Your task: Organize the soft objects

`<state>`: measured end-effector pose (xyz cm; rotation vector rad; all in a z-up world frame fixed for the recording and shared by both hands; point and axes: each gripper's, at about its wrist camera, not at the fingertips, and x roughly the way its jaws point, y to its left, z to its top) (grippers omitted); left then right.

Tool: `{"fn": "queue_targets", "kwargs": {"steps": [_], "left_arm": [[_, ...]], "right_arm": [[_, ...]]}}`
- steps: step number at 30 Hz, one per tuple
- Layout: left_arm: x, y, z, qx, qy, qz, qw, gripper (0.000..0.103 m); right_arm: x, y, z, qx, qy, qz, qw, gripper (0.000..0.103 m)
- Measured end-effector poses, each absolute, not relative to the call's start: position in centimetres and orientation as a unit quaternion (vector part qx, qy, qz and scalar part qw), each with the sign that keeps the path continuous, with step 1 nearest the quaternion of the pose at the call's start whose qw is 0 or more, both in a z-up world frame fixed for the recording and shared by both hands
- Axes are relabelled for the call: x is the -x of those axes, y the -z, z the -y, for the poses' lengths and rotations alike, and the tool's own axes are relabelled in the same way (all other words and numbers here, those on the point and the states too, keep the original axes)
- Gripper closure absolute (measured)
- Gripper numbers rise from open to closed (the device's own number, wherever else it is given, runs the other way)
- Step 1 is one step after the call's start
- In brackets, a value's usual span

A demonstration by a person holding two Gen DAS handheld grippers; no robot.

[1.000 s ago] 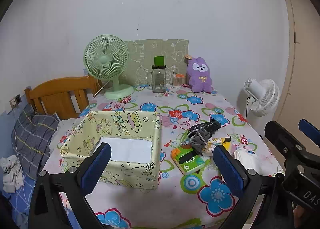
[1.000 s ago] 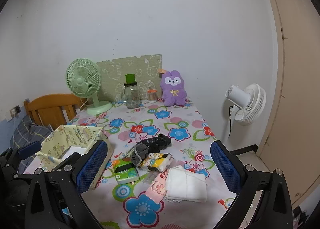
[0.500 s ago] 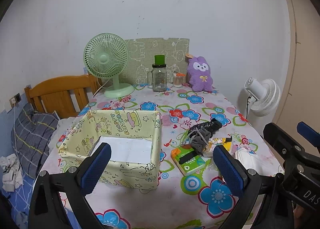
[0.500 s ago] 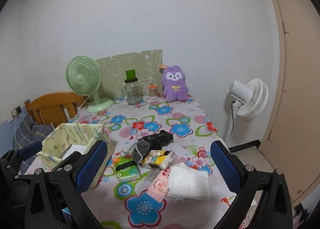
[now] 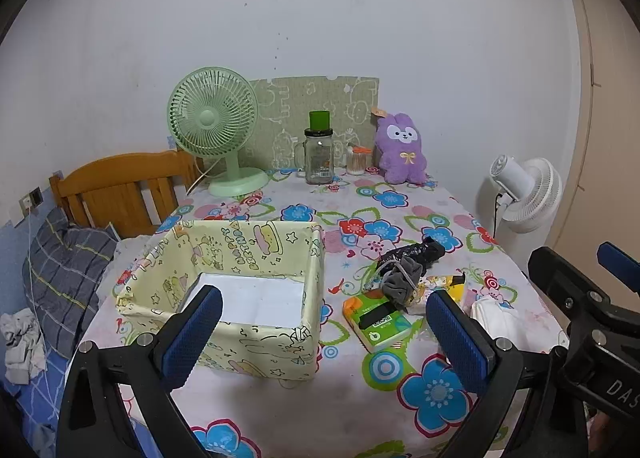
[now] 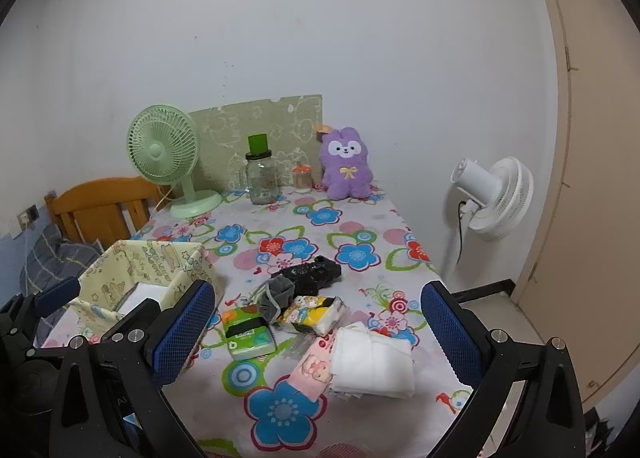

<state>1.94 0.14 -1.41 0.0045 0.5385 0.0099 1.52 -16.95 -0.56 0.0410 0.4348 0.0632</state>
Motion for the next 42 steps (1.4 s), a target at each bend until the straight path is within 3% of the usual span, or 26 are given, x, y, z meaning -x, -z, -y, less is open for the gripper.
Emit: {"fn": "queue_targets", "kwargs": {"steps": [42], "left_arm": [[-1.7, 0.7, -0.2, 0.004, -0.005, -0.256, 0.967, 0.0]], "right_arm": [[-1.4, -0.6, 17.1, -0.031, -0.044, -0.197, 0.979, 0.0]]}}
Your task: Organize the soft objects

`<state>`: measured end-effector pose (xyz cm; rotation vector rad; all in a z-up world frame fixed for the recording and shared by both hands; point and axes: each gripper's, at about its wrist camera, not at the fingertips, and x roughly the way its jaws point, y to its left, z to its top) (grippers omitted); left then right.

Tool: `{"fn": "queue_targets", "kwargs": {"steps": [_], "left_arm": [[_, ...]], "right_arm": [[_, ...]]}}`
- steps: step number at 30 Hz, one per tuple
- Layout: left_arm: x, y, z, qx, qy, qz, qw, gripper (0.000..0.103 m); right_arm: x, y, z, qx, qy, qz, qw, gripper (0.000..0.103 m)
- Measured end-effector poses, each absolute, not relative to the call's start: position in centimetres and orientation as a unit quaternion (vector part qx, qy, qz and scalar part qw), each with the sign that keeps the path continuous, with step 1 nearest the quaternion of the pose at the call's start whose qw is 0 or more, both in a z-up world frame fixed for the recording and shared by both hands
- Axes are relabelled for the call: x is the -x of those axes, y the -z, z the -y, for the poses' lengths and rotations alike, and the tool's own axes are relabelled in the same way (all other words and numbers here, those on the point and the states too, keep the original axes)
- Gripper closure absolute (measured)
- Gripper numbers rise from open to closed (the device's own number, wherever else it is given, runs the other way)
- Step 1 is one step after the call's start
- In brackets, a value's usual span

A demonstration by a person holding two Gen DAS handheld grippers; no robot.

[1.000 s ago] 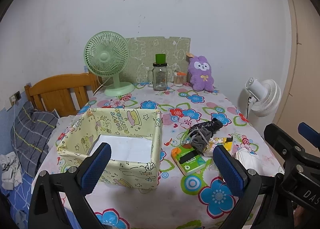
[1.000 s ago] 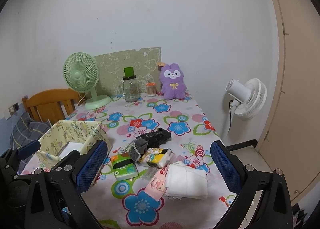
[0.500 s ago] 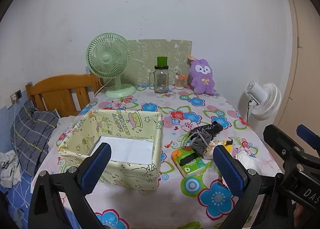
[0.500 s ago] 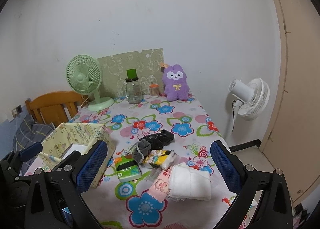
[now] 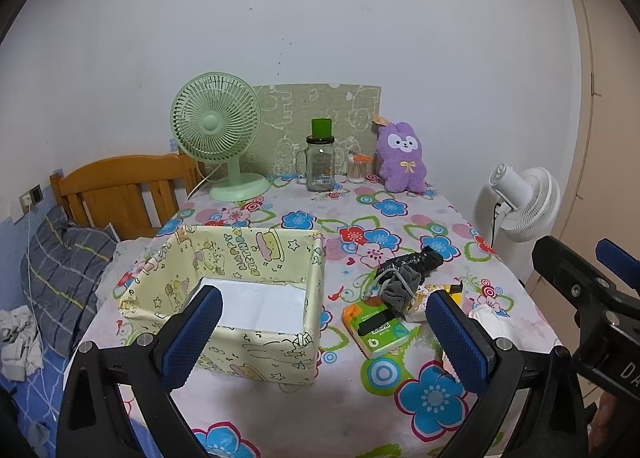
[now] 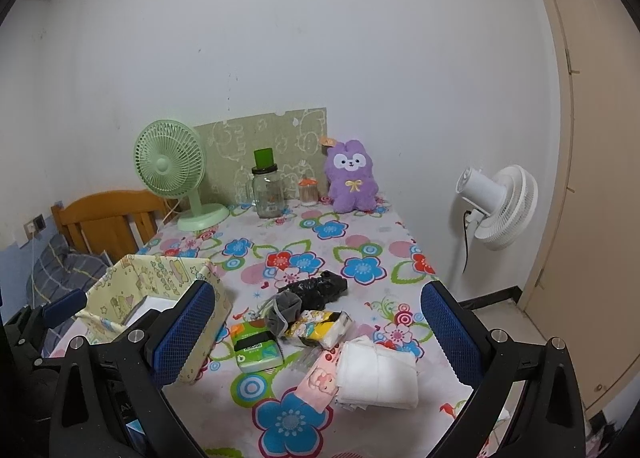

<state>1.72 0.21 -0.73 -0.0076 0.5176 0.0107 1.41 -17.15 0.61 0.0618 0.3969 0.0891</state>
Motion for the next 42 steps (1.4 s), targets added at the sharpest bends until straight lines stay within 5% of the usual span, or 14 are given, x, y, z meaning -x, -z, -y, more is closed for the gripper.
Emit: {"fn": "queue_targets", "kwargs": {"steps": [42], "left_arm": [[-4.4, 7.4, 8.4, -0.038, 0.066, -0.318, 0.945, 0.0]], "right_arm": [[-4.4, 6.0, 22.9, -0.058, -0.058, -0.247, 0.966, 0.0]]}}
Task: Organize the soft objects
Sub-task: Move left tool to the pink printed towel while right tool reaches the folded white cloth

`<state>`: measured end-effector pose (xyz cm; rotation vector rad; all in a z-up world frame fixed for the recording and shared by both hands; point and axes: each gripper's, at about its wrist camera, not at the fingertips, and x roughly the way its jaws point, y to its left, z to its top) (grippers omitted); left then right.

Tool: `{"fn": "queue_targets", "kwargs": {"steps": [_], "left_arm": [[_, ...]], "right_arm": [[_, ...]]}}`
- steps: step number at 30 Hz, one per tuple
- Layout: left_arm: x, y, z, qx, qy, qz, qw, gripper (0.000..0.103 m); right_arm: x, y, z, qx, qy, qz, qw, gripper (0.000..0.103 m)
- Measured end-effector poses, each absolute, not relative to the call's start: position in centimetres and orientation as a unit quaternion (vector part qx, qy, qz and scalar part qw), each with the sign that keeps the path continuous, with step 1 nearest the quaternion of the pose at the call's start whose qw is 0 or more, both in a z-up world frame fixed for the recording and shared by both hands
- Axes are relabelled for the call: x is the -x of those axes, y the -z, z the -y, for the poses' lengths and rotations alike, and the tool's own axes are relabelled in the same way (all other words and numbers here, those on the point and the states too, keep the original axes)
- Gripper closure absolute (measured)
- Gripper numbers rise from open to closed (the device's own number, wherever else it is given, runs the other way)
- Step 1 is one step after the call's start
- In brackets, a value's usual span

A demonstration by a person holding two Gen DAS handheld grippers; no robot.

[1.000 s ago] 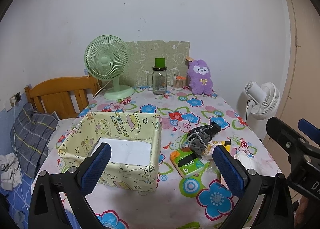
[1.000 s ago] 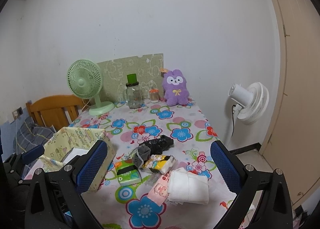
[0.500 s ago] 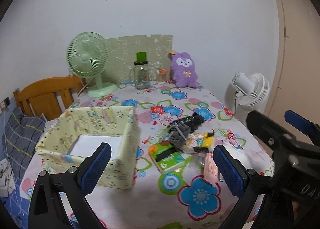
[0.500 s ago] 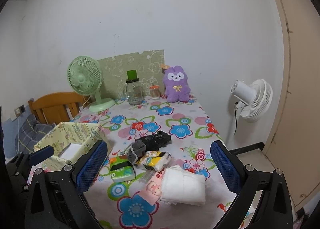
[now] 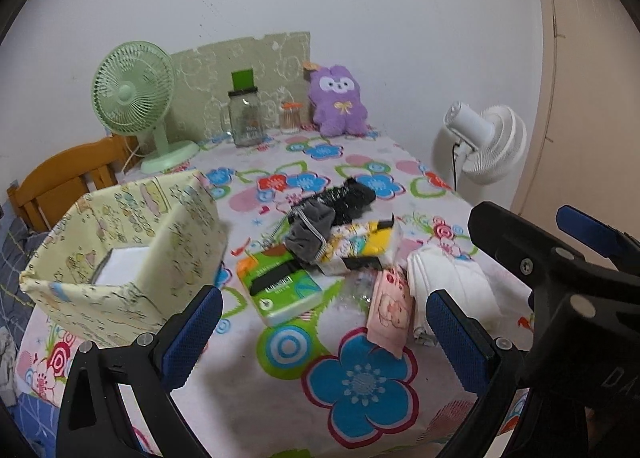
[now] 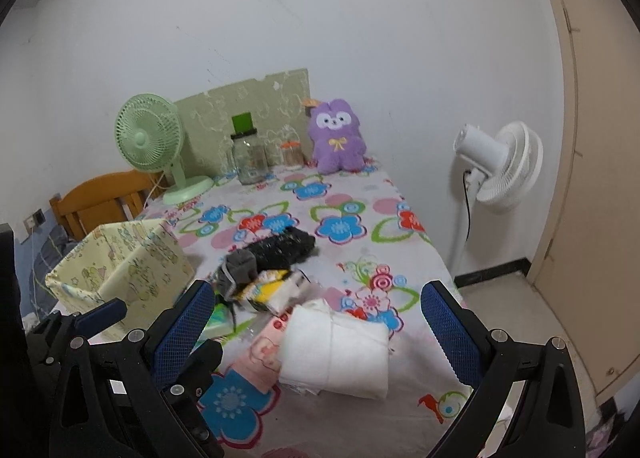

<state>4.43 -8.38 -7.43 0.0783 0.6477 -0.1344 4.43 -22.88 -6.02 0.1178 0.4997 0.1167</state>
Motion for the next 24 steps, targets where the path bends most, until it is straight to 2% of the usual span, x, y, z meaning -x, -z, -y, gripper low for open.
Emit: {"fn": "queue_targets", "kwargs": {"steps": [24], "left_arm": [[-7.5, 11.9, 9.9, -0.066, 0.05, -0.37, 0.925, 0.004]], "right_arm": [[-9.6, 13.1, 22.6, -0.062, -0.072, -0.35, 0.932, 0.001]]}}
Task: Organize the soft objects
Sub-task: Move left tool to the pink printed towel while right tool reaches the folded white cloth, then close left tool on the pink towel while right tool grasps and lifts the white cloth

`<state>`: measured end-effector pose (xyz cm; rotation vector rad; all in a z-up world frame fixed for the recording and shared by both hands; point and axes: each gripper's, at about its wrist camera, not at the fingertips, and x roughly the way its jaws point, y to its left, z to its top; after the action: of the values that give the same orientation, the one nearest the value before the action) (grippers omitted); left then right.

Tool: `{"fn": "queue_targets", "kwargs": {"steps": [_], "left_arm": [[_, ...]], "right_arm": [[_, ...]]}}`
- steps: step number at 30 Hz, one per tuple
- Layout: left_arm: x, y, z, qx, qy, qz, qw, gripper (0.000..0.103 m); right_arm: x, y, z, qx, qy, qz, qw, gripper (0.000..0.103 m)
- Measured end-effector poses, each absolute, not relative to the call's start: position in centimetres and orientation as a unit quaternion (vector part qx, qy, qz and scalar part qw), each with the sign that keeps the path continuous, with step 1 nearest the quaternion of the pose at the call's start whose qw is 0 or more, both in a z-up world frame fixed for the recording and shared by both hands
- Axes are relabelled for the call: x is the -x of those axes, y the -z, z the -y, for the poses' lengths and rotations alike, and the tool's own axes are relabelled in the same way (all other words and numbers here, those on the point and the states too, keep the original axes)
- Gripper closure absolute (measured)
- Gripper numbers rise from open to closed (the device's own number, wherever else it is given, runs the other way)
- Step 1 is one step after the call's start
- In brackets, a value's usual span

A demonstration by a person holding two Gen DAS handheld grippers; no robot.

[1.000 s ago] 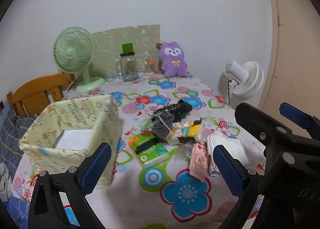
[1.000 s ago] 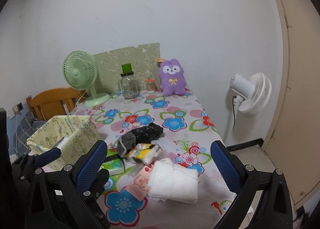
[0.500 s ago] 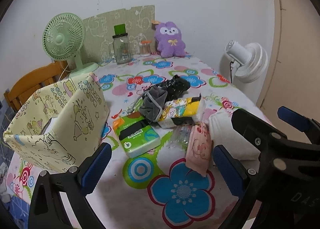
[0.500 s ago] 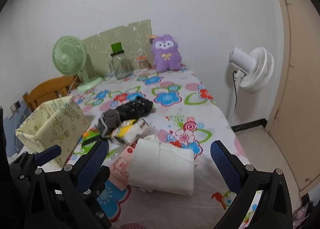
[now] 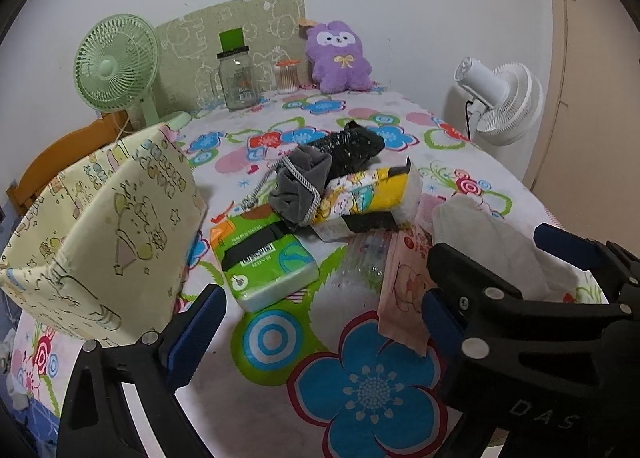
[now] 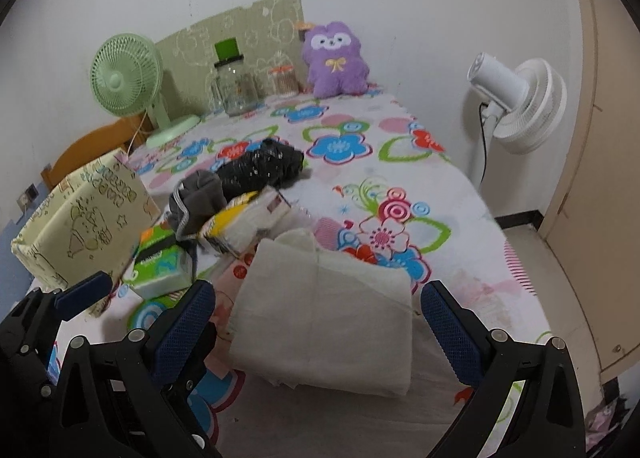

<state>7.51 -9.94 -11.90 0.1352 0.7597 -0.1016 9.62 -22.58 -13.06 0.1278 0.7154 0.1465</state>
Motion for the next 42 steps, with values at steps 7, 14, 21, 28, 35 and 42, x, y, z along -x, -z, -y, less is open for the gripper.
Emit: {"fn": "queue_targets", "kwargs": {"steps": [7, 14, 21, 28, 35, 42], "left_arm": [[-7.9, 12.5, 10.4, -0.074, 0.053, -0.379, 0.921, 0.006], [-7.9, 12.4, 11.5, -0.082, 0.06, -0.371, 0.923, 0.008], [-8.7, 12.3, 12.3, -0.086, 0.066, -0.374, 0.921, 0.026], [-8.8, 12.6, 13.0, -0.087, 0.086, -0.391, 0.912, 0.047], [-8.2, 12.7, 13.6, -0.091, 0.096, -0.395, 0.909, 0.067], [-7.9, 12.1, 13.3, -0.081, 0.106, -0.397, 0.908, 0.081]], "right_arm": [[-10.0, 13.8, 22.4, -0.057, -0.071, -0.365, 0.927, 0.02], [-9.7, 13.4, 23.0, -0.048, -0.064, -0.361, 0.929, 0.051], [-9.5, 13.2, 23.9, -0.055, -0.059, -0.358, 0.93, 0.06], [-9.6, 13.1, 24.0, -0.058, -0.062, -0.357, 0.93, 0.06], [-9.5, 13.1, 23.6, -0.056, -0.067, -0.358, 0.93, 0.06], [-9.2, 12.7, 23.1, -0.053, -0.07, -0.355, 0.931, 0.06]]}}
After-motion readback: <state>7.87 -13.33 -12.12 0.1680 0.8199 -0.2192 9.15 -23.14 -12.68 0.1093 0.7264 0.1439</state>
